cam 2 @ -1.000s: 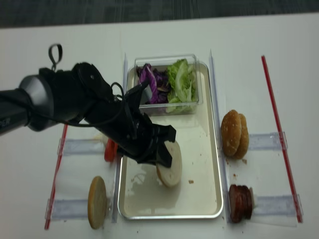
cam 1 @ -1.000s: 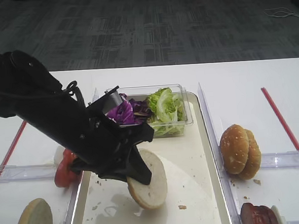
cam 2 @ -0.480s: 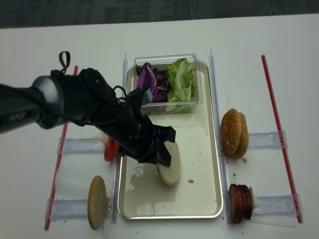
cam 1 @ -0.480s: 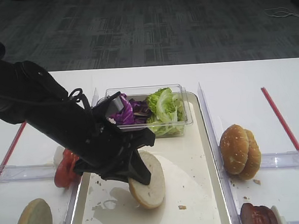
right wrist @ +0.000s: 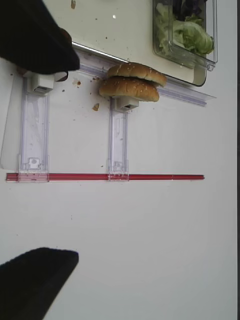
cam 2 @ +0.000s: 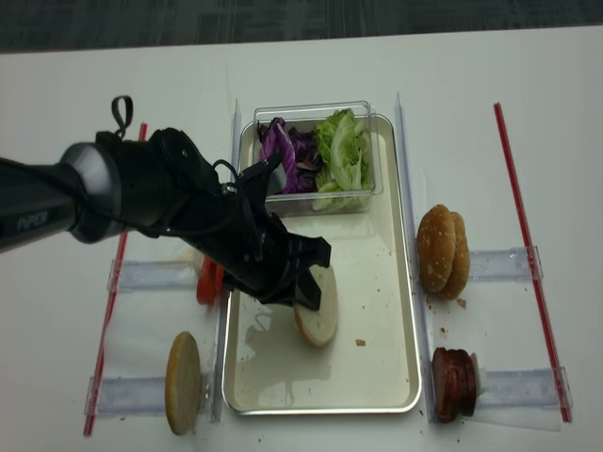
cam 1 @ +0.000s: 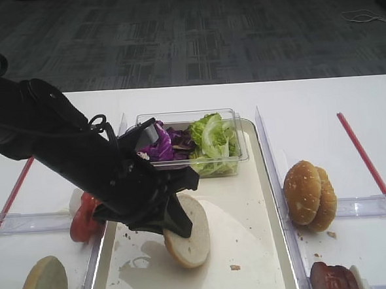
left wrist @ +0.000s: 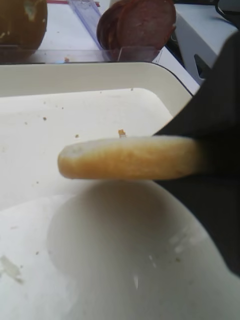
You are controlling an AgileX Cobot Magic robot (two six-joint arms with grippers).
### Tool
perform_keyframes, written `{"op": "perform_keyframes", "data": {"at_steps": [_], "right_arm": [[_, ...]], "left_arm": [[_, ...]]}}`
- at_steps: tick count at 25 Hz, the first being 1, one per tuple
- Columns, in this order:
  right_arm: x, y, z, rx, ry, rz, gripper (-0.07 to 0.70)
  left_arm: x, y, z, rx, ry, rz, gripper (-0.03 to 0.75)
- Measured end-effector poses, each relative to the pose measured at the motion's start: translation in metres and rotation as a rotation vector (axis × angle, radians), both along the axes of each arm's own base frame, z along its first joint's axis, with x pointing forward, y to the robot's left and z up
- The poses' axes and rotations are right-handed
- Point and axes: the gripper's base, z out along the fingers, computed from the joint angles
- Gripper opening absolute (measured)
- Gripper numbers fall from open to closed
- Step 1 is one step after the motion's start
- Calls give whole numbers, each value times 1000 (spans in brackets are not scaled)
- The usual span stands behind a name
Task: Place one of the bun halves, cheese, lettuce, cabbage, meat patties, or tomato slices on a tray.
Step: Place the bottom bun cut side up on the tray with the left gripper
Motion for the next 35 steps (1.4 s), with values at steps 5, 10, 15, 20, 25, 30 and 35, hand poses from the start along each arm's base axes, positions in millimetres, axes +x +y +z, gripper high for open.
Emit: {"op": "perform_keyframes", "data": {"at_steps": [5,10,15,20,25,30,35], "right_arm": [[0,0,0,5,0,-3,692],[0,0,0,5,2,-3,692],[0,0,0,5,2,-3,692],[0,0,0,5,2,-3,692],[0,0,0,5,2,-3,692],[0,0,0,0,2,0,692],[0,0,0,5,2,-3,692]], "left_arm": [[1,1,-1,10,-12,10,87],[2,1,-1,11,-9,19,87],[4,2,-11,26,31,31,87],[4,2,-16,31,54,30,87],[4,2,-16,32,54,30,91],[4,2,-16,31,55,30,99],[4,2,-16,31,56,31,108]]}}
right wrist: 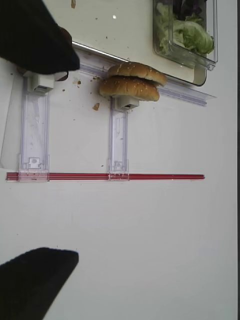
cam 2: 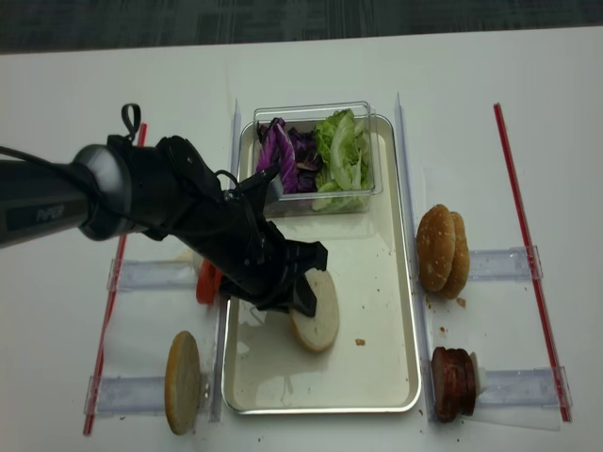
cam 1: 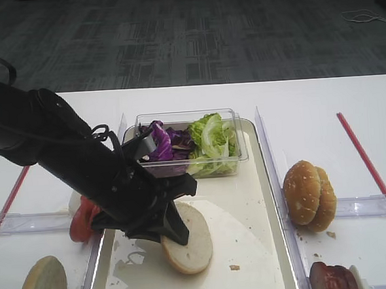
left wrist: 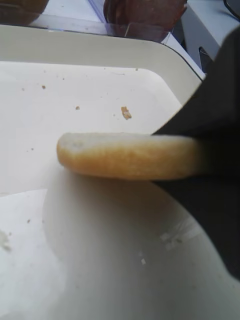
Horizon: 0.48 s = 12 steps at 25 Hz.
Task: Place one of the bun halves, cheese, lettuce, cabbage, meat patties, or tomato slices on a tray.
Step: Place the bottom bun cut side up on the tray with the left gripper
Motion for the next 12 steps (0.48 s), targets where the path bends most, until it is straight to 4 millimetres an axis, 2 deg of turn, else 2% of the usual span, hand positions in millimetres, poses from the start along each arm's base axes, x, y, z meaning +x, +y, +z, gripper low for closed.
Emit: {"op": "perform_keyframes", "data": {"at_steps": [8,12], "right_arm": [[0,0,0,0,0,0,692],[0,0,0,0,0,0,692]], "left_arm": [[0,0,0,0,1,1,213],[0,0,0,0,3,2,232]]}}
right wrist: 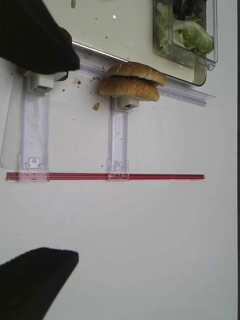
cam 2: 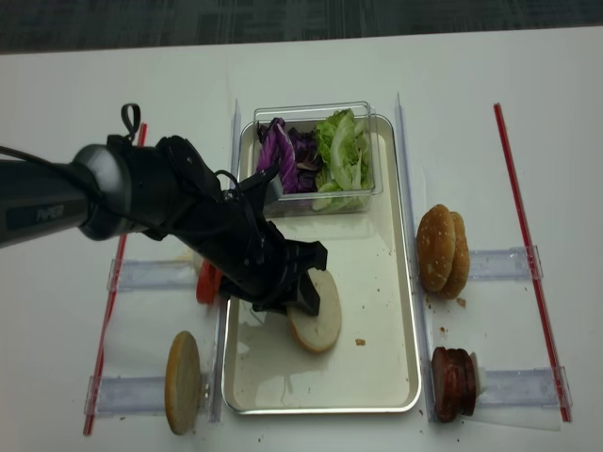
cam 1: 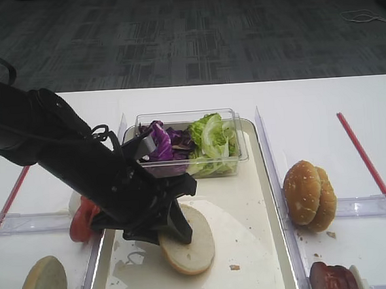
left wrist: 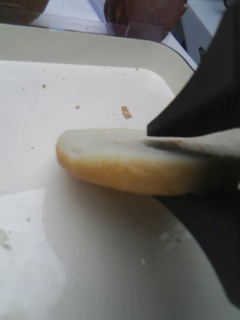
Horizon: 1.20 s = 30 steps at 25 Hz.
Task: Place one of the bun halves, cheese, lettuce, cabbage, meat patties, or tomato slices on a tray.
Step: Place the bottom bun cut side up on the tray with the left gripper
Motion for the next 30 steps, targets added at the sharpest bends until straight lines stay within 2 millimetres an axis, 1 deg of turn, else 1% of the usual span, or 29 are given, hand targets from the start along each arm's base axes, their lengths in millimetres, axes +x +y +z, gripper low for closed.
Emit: {"op": "perform_keyframes", "data": {"at_steps": [7,13,23,30], "right_arm": [[0,0,0,0,0,0,692],[0,0,0,0,0,0,692],[0,0,0,0,0,0,692],[0,0,0,-5,0,3,692]], "left_arm": [[-1,1,0,7,17,-4,240],[-2,3,-1,31,26,-10,278],[-3,3,-1,38,37,-13,284],[5,3,11,107,45,-44,285]]}}
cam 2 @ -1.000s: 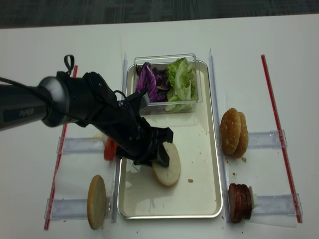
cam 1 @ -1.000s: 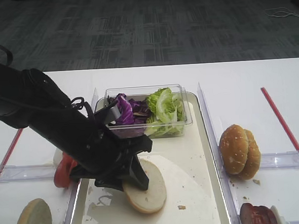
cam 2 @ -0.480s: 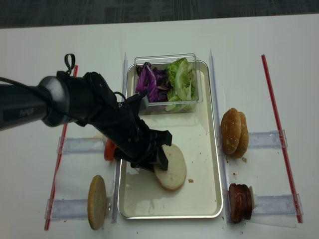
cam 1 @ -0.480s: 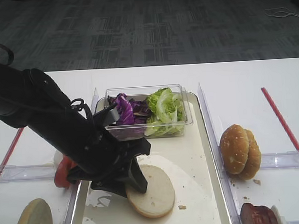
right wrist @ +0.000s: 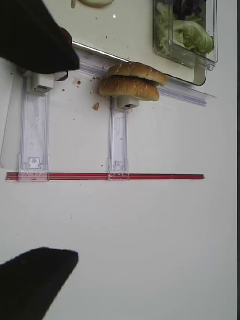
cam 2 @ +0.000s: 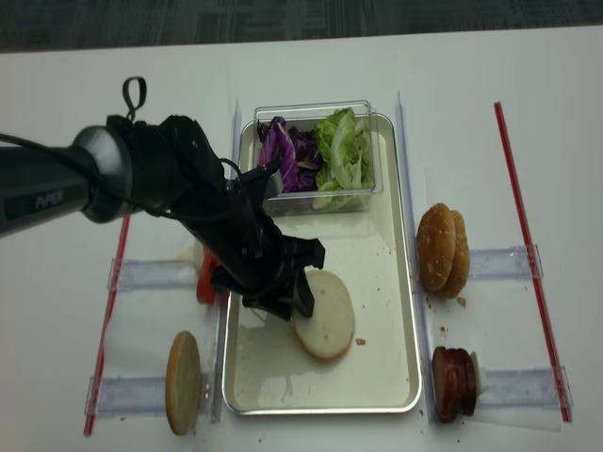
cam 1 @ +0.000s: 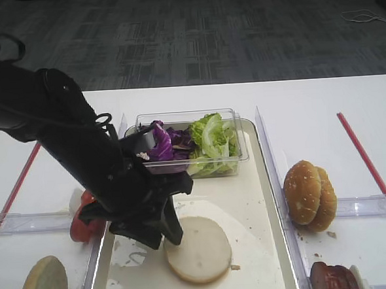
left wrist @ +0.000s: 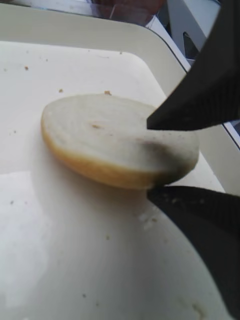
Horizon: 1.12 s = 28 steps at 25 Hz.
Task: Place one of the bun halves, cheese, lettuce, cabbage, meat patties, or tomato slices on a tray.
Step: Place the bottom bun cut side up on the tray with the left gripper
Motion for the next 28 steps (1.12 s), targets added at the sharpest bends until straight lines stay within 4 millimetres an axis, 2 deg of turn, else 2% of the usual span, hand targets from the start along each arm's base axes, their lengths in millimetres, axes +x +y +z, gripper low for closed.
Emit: {"op": "perform_keyframes", "data": {"at_steps": [7,18,28], "right_arm": [[0,0,0,0,-2,0,692],[0,0,0,0,-2,0,692],[0,0,0,0,-2,0,692]], "left_arm": [[5,5,11,113,31,-36,285],[12,7,31,196,66,-59,285],[21,20,60,360,-15,-14,285]]}}
